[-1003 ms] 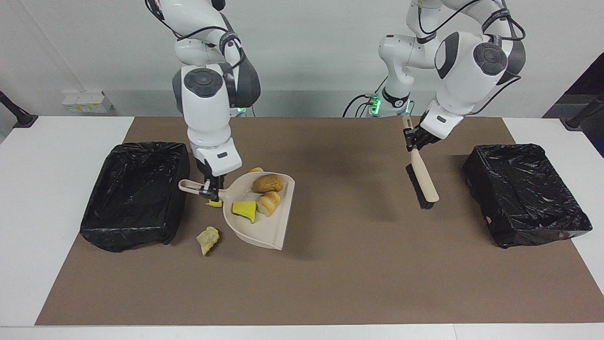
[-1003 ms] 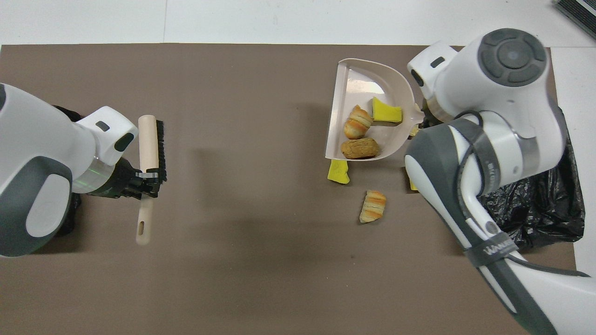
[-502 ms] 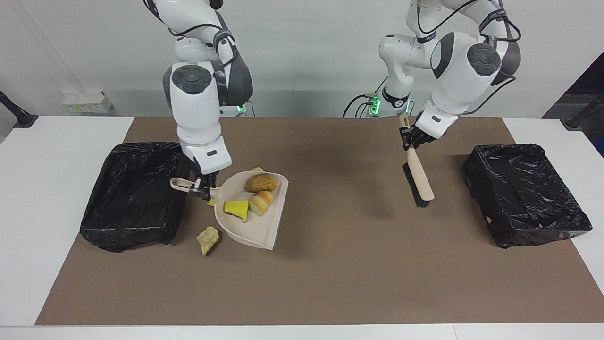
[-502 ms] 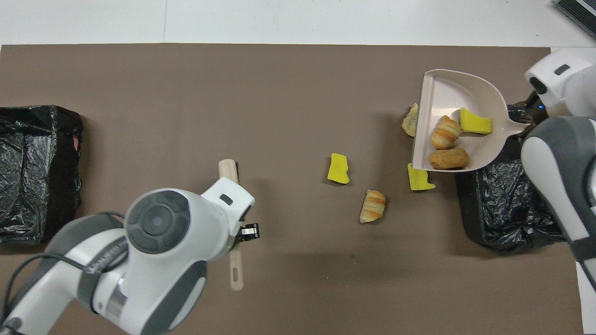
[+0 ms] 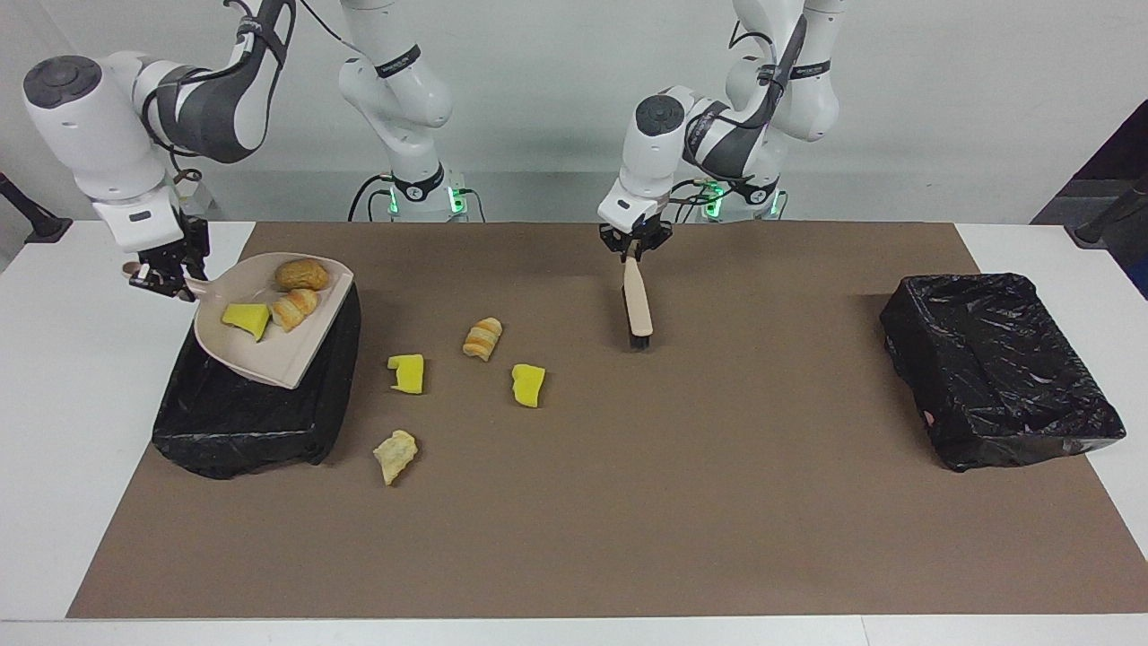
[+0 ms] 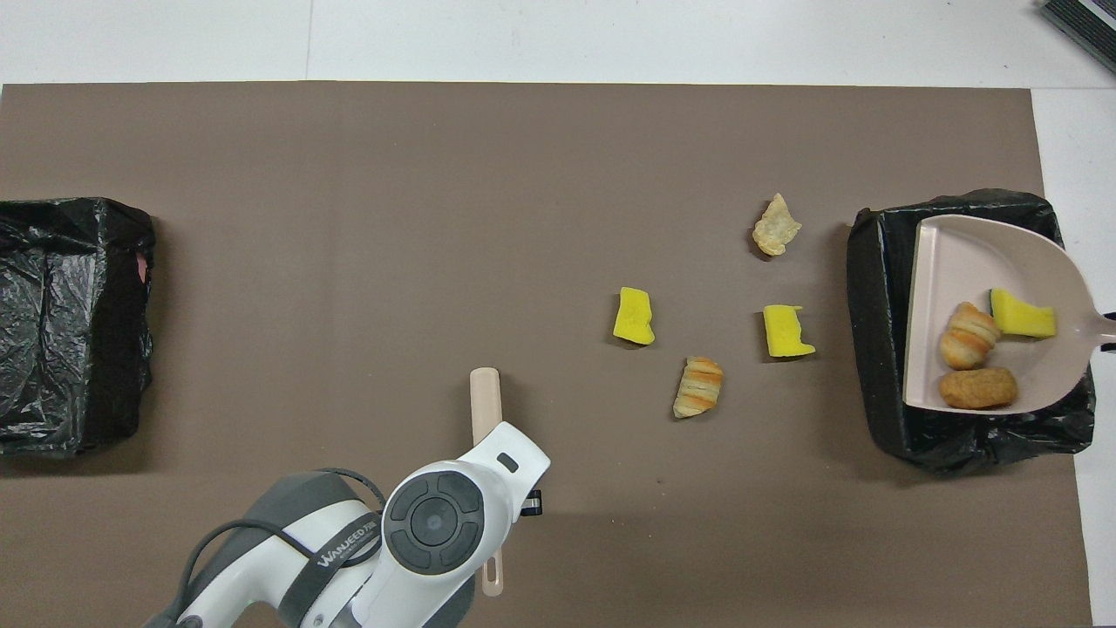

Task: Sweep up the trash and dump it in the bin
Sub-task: 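Tip the dustpan over the bin with the right gripper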

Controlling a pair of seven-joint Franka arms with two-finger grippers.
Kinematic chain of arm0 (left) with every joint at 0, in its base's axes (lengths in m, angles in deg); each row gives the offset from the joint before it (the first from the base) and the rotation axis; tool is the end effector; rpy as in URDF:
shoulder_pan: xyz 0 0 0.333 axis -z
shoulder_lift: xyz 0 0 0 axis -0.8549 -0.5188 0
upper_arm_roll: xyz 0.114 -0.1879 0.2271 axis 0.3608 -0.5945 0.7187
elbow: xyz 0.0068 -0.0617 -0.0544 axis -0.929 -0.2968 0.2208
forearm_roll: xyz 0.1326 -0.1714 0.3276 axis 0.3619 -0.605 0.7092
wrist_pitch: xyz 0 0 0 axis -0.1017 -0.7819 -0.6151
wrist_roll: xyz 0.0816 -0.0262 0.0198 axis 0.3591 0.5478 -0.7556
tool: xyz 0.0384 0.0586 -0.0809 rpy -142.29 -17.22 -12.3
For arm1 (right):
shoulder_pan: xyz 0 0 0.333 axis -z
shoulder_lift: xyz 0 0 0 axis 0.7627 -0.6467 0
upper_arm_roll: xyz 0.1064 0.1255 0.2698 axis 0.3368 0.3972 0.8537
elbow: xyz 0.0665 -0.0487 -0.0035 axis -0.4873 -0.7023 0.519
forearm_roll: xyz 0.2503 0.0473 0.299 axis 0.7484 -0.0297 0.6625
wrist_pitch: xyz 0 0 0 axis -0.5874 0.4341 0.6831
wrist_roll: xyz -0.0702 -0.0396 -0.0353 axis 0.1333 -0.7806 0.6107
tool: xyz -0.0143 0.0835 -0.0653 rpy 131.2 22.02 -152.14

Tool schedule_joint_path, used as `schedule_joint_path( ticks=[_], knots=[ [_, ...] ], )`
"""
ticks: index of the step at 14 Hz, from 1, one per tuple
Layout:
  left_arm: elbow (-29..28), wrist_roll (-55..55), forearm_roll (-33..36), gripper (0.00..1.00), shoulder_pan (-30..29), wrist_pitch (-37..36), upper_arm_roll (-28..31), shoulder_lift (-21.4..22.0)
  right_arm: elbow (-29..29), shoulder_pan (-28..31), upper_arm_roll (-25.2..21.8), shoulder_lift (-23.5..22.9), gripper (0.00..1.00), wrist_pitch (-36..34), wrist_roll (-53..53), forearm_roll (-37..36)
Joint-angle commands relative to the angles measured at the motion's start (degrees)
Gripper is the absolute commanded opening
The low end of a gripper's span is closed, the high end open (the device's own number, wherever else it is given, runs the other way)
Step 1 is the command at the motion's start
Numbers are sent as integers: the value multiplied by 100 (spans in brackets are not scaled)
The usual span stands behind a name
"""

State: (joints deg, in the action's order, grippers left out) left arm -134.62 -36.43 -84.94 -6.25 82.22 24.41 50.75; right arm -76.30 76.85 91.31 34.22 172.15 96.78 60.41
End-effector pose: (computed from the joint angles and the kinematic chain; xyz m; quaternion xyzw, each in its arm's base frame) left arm 0.3247 -0.3491 0.3676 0.9982 0.0008 -0.0586 0.0085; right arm 0.5115 -0.2079 0.5011 0.7779 0.6218 -0.0510 0.0751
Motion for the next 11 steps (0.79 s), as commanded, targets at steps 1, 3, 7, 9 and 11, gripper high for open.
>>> schedule_joint_path(
  ticks=[1,3,7,9,11],
  knots=[
    [-264,170,93,0,138,114,114,235,-683,124,64,455,0,561,12,-704],
    [-439,347,84,0,138,158,114,349,-684,-85,81,446,0,571,-557,-1610],
    [-466,286,49,0,94,272,114,341,-832,-850,81,376,0,404,-1603,-3202],
    [-554,224,31,0,137,447,114,245,-947,-1105,81,350,0,299,-2071,-3800],
    [-598,215,31,0,129,519,122,218,-930,-1412,81,253,0,36,-2483,-4502]
  ],
)
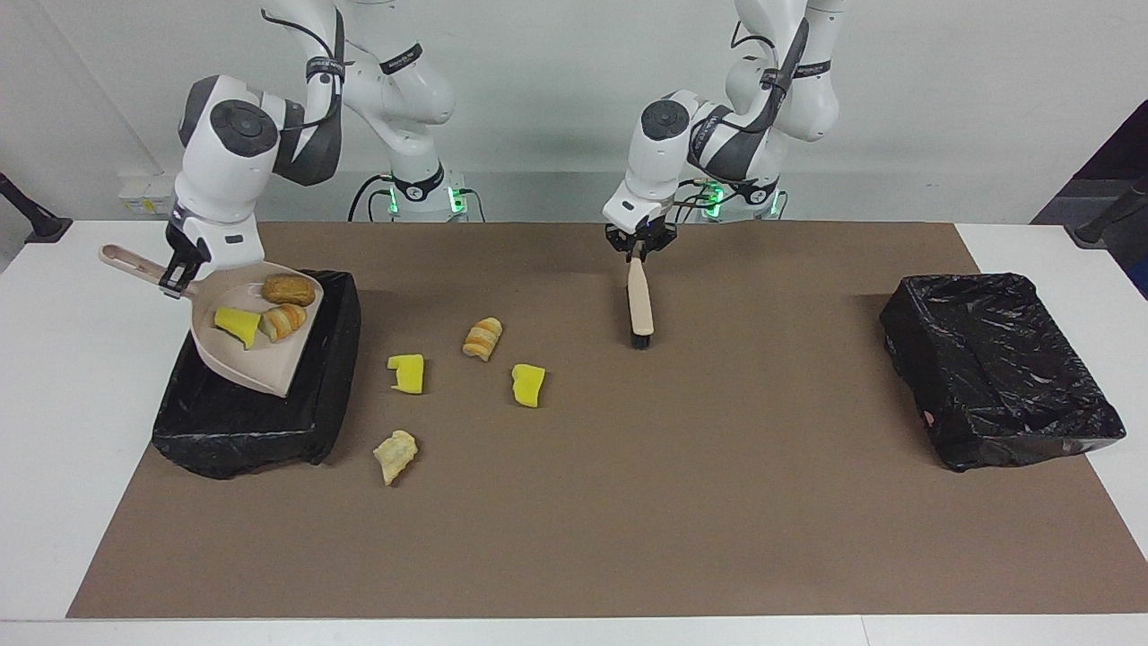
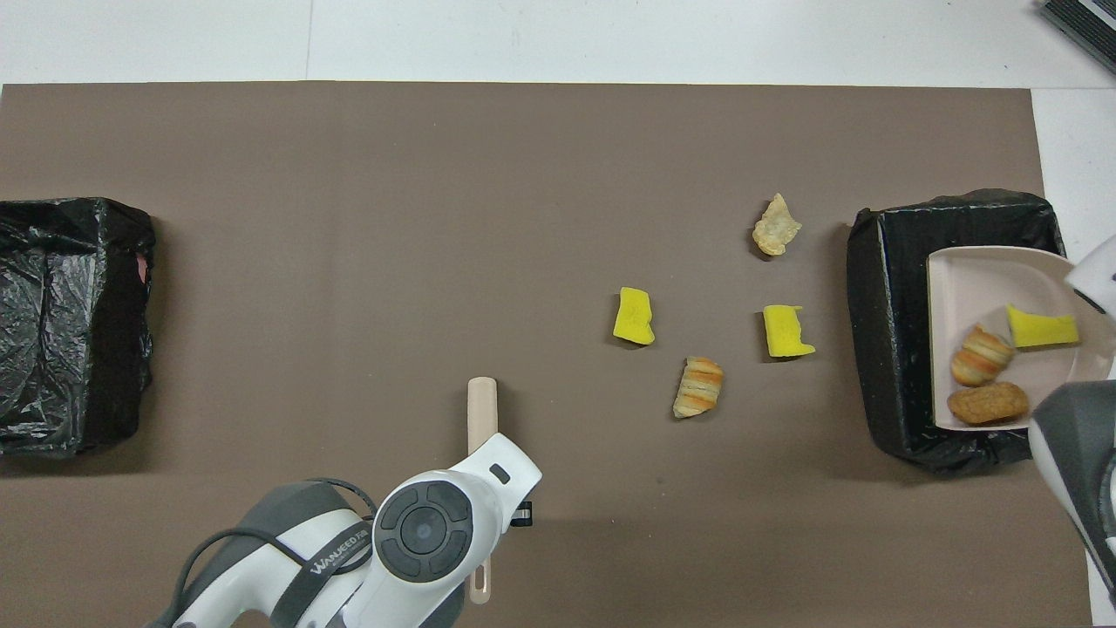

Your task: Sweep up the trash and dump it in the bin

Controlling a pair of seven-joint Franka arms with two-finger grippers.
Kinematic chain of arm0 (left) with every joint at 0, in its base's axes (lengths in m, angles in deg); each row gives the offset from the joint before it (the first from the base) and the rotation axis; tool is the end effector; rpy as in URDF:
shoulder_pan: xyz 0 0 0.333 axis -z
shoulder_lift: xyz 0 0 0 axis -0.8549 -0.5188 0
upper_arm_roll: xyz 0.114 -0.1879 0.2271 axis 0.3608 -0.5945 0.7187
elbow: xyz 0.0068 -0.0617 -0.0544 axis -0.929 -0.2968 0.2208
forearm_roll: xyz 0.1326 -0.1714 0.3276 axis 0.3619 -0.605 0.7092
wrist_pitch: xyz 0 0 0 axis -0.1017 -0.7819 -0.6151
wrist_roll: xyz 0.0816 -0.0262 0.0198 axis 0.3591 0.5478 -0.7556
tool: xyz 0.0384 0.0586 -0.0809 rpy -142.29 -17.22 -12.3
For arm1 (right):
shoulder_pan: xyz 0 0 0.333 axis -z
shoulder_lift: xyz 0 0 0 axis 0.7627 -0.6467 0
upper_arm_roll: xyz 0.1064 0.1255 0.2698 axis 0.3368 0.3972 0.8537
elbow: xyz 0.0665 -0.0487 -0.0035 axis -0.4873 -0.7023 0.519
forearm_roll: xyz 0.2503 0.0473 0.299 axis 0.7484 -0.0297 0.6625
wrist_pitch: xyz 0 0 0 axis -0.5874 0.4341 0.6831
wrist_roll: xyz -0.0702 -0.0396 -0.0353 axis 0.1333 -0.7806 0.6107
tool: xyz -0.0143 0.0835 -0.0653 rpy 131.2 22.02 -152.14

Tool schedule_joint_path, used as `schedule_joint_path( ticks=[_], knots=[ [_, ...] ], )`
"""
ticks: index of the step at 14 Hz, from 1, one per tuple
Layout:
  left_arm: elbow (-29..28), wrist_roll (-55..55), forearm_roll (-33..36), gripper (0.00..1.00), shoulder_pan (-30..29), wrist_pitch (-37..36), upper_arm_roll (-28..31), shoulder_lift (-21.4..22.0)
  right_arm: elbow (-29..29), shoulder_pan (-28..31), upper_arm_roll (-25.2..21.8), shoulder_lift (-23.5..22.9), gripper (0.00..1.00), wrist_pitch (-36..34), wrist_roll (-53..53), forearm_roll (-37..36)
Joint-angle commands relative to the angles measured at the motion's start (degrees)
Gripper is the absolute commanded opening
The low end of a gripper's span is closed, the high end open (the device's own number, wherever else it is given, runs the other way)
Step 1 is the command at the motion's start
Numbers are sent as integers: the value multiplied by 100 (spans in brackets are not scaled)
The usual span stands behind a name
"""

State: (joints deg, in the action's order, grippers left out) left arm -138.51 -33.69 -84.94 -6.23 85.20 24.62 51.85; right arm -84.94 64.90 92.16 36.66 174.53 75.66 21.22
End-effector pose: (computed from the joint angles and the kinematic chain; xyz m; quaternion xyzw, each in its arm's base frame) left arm 0.3159 -0.3369 0.3517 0.9981 -0.0195 -0.0570 0.0107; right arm 0.5203 -0.1179 0.4727 0.6655 0.6435 -0.2464 0.2870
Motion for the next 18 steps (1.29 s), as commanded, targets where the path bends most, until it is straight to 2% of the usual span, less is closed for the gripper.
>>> schedule_joint_path(
  ticks=[1,2,3,8,12,13,15,18],
  knots=[
    [-192,-67,31,13,119,213,101,100,-40,-340,-4,-18,0,-368,-461,-778],
    [-175,-59,31,61,118,169,101,100,4,-367,5,-27,0,-483,-462,-885],
    [-174,-50,31,100,127,125,101,100,56,-507,5,-35,0,-536,-453,-1138],
    [-78,-121,31,100,-13,54,127,48,179,-753,66,-27,0,-1062,-304,-1878],
    [273,37,83,100,-916,45,136,-32,215,-1018,58,-27,0,-1407,-251,-1975],
    [317,238,92,100,-1206,54,128,-32,206,-1044,66,-9,0,-1433,-190,-1984],
    [326,756,101,100,-1681,54,136,-41,224,-1534,75,8,0,-1862,-128,-2177],
    [327,1617,101,100,-2375,54,136,-120,215,-1493,66,-53,0,-1794,-128,-2326]
  ],
)
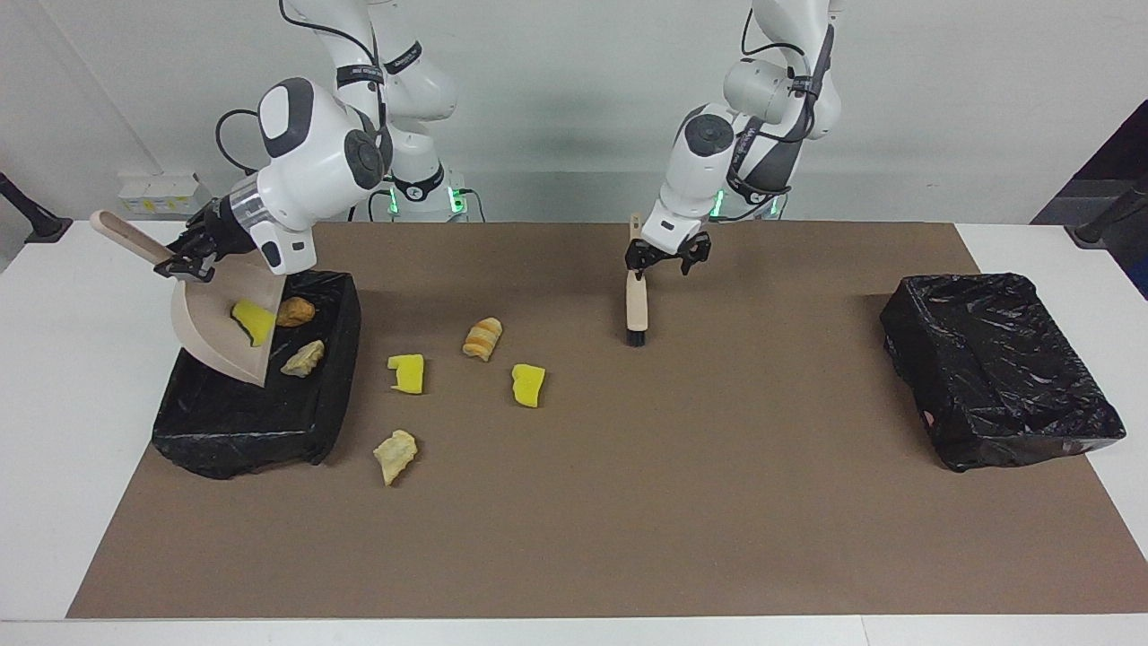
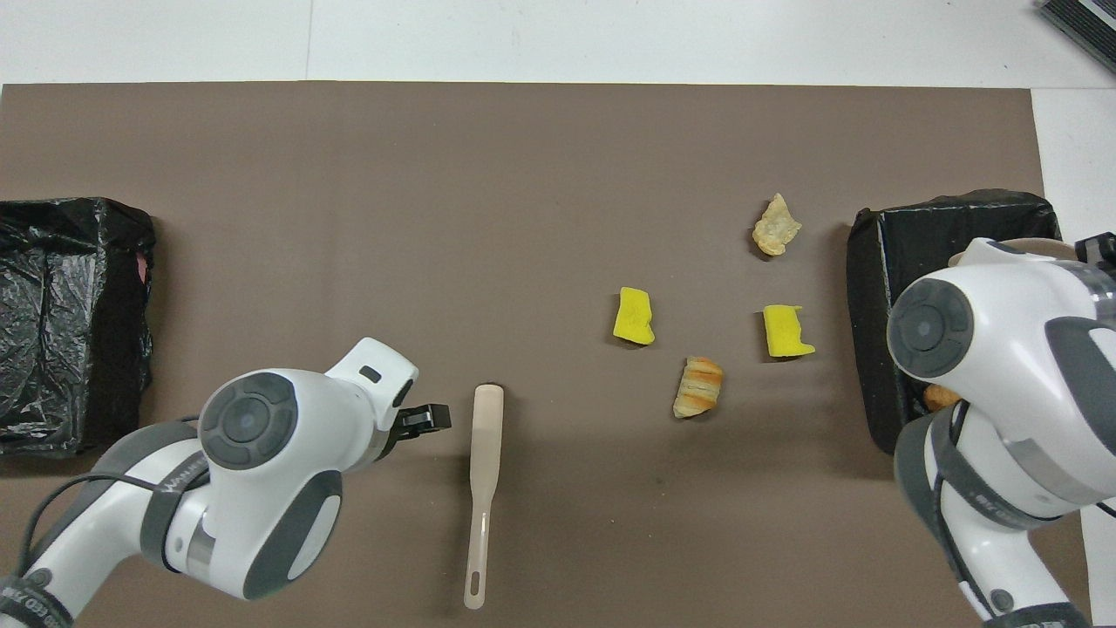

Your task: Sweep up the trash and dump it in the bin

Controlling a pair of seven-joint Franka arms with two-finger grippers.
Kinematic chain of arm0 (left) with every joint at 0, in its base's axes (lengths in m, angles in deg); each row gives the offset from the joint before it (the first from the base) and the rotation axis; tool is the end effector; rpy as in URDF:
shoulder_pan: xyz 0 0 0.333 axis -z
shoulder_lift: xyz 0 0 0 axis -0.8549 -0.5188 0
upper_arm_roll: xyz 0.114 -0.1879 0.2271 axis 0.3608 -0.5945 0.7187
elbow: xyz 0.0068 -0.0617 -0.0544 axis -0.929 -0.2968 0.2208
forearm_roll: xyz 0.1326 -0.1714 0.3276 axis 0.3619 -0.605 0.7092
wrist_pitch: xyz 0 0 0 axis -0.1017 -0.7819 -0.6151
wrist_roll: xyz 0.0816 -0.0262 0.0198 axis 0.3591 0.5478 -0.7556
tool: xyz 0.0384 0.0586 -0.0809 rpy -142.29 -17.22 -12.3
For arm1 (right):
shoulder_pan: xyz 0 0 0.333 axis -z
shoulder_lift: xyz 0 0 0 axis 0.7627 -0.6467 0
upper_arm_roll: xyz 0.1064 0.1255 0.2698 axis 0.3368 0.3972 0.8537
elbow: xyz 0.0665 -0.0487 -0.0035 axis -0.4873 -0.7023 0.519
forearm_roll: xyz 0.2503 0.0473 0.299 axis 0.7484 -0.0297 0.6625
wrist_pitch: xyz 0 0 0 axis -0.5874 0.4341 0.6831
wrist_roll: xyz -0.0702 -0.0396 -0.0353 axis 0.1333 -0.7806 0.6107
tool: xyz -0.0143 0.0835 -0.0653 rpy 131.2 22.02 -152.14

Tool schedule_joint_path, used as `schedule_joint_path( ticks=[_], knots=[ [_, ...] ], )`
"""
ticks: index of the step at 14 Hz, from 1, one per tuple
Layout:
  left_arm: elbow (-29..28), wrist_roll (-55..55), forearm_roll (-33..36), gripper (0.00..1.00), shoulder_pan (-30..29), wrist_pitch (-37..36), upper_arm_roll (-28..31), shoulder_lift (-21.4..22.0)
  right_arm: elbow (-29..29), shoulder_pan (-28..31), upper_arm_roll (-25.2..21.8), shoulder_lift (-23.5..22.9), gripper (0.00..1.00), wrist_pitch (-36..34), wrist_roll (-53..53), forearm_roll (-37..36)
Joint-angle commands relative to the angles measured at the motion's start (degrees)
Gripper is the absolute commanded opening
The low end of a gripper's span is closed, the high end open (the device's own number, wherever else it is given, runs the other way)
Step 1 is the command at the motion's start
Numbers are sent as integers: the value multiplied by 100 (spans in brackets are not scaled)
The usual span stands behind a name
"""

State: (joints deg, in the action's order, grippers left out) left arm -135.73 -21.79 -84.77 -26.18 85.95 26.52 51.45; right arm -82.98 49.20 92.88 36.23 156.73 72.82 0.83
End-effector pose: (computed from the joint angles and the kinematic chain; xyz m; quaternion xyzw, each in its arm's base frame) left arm 0.4334 -0.2013 0.3701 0.9967 0.0657 -0.0278 0.0398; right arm 0.5265 -0.0109 0.4996 0.5238 0.6392 -0.3843 0.4116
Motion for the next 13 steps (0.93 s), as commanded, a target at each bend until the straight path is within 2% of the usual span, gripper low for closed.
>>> schedule_joint_path(
  ticks=[1,4,7,9,10,13],
  knots=[
    [49,726,84,100,-601,-21,-53,-80,20,85,-5,-19,0,4,165,-410],
    [57,1544,84,100,-1208,-126,-45,-62,125,77,21,-45,0,13,551,-955],
    [145,2212,84,100,-1691,-292,-36,25,213,50,21,-98,0,-75,623,-956],
    [565,2739,84,100,-2078,-897,-36,26,475,41,21,-107,0,-145,431,-642],
    [811,3003,84,100,-2297,-1178,-36,26,642,33,21,-141,0,-146,255,-231],
    [1418,3715,93,100,-2869,-1830,-36,-1,1397,15,21,-588,0,-181,-193,701]
  ],
)
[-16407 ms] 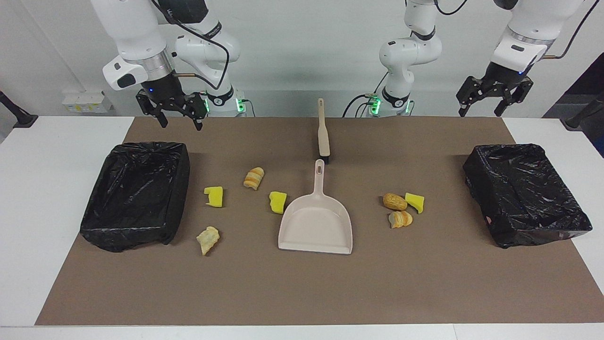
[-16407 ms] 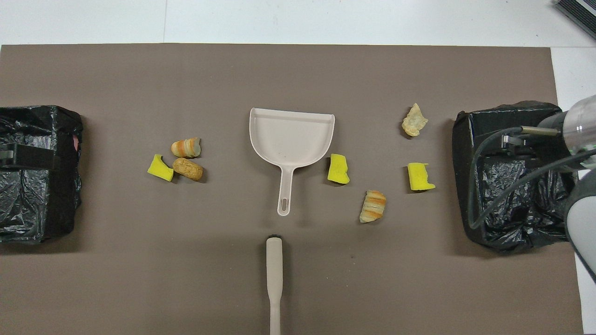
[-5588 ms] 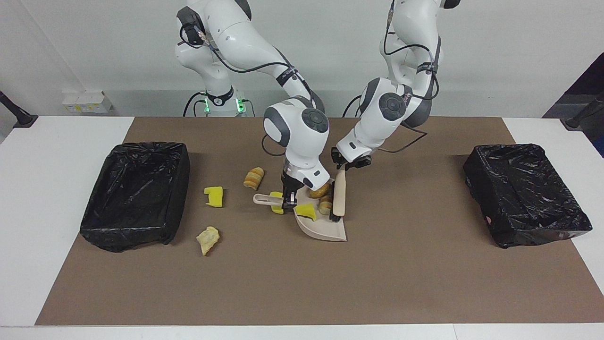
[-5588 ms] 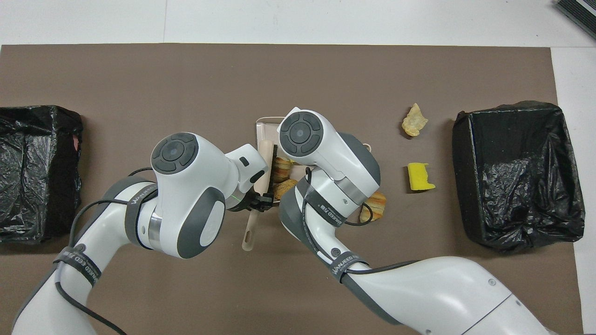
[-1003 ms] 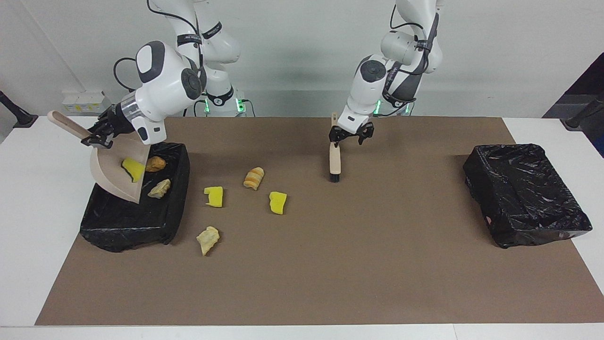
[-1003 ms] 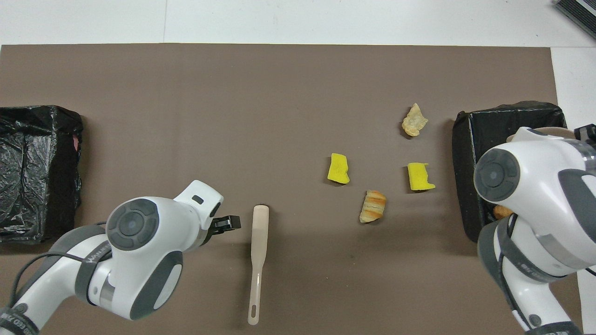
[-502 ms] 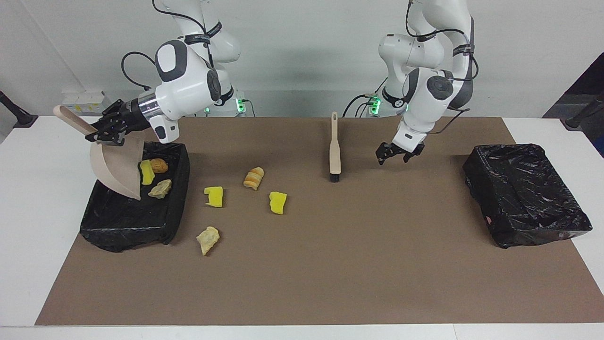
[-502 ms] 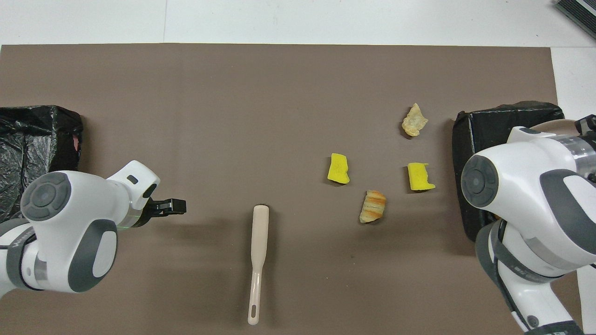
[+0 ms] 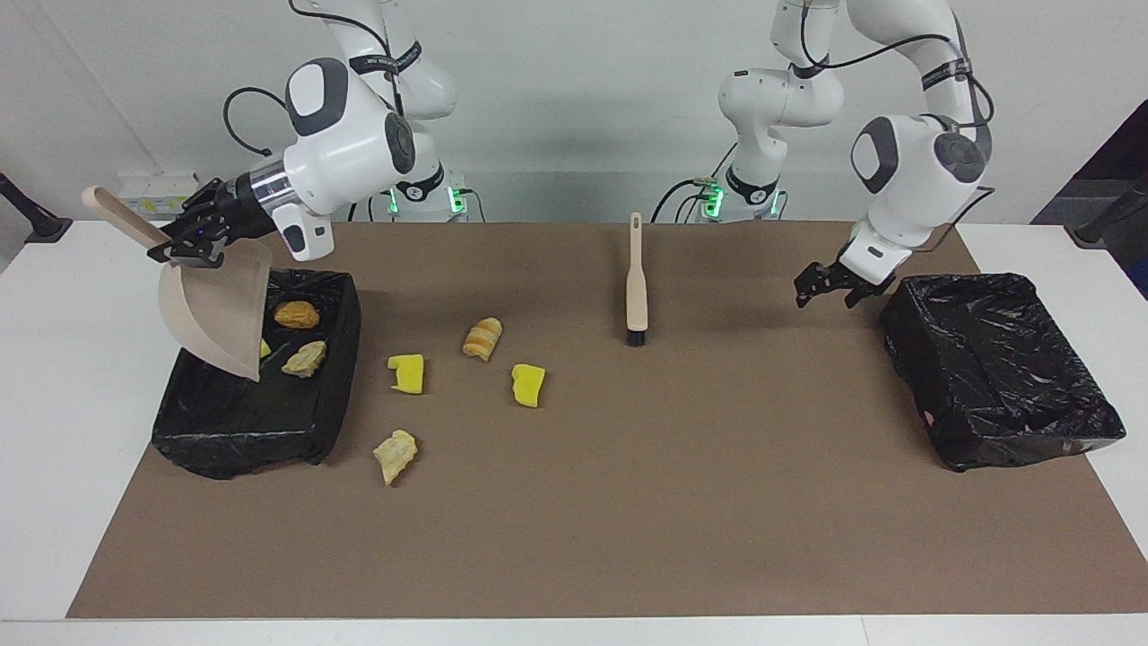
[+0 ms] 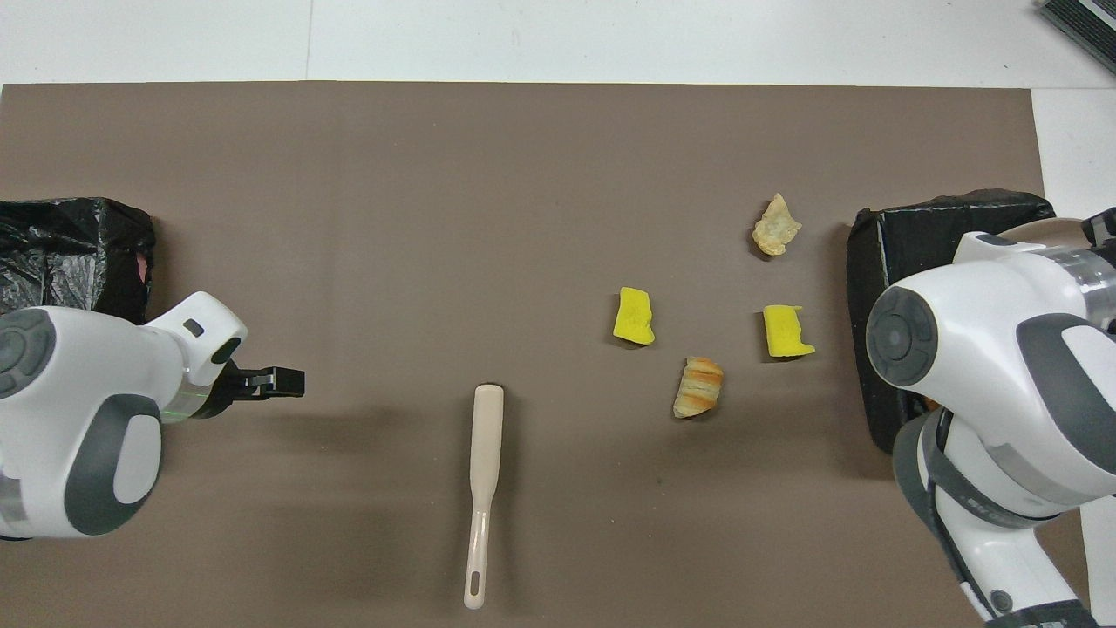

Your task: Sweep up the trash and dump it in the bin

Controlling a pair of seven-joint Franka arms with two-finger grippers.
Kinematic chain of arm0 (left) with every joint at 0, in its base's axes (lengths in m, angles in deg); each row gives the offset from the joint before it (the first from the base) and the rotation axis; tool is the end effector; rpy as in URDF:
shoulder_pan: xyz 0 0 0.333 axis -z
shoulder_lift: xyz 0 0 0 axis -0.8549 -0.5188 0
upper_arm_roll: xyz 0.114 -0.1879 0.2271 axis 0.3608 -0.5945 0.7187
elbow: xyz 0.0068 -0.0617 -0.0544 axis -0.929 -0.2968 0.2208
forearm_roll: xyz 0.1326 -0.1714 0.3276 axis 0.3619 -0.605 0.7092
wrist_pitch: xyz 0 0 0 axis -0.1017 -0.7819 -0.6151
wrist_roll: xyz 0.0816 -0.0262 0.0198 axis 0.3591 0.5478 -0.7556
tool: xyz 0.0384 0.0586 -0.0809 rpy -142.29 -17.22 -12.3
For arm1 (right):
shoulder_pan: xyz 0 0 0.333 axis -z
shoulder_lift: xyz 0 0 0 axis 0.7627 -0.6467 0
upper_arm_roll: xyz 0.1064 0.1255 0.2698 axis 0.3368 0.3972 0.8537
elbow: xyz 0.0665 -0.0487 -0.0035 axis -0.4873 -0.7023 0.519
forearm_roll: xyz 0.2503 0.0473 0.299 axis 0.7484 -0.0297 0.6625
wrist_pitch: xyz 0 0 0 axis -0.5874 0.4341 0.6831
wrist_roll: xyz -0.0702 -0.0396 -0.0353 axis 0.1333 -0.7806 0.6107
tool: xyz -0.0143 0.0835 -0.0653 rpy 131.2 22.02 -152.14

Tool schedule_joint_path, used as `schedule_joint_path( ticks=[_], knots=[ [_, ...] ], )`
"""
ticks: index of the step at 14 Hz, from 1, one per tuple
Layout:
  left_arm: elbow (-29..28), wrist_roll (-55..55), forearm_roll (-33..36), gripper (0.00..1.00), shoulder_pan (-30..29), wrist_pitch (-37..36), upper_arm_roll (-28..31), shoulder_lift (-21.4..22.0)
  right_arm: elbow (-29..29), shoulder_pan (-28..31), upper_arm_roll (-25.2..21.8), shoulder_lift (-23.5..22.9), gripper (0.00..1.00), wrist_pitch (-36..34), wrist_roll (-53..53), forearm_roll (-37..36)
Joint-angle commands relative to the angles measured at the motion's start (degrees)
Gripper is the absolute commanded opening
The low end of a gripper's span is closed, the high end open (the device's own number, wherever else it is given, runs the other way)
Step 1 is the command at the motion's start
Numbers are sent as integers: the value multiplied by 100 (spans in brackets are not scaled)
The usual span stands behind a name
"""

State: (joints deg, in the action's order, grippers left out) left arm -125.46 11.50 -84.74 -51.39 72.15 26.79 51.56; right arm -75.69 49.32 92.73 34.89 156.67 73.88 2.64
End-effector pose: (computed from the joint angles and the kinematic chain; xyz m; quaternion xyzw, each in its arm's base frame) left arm 0.4972 0.0031 0.4313 0.9978 -0.0116 -0.0342 0.0558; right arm 0.5463 -0.0097 0.5444 0.5508 0.6278 -0.3504 0.4239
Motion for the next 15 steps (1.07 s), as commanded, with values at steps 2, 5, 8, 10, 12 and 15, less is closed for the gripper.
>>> schedule_joint_path(
  ticks=[2,5,8,10,12,15],
  knots=[
    [752,616,142,100,-577,-697,-63,-56,1283,-84,45,-832,0,-515,-957,1285],
    [1620,661,810,100,-551,-1100,-80,-248,1760,-190,45,-1124,0,-623,-2143,2156],
    [2588,705,819,100,-481,-1751,-107,-565,2067,-190,264,-1334,0,-439,-4423,3630],
    [2757,714,793,100,-472,-1832,-151,-496,2357,-356,361,-1659,0,-211,-5360,4047],
    [3036,679,784,100,-481,-2067,-369,-469,3058,-865,379,-2281,0,-245,-6797,4240],
    [3548,591,767,100,-481,-2640,-607,-469,4322,-1349,379,-3230,0,-271,-8400,4812]
  ],
)
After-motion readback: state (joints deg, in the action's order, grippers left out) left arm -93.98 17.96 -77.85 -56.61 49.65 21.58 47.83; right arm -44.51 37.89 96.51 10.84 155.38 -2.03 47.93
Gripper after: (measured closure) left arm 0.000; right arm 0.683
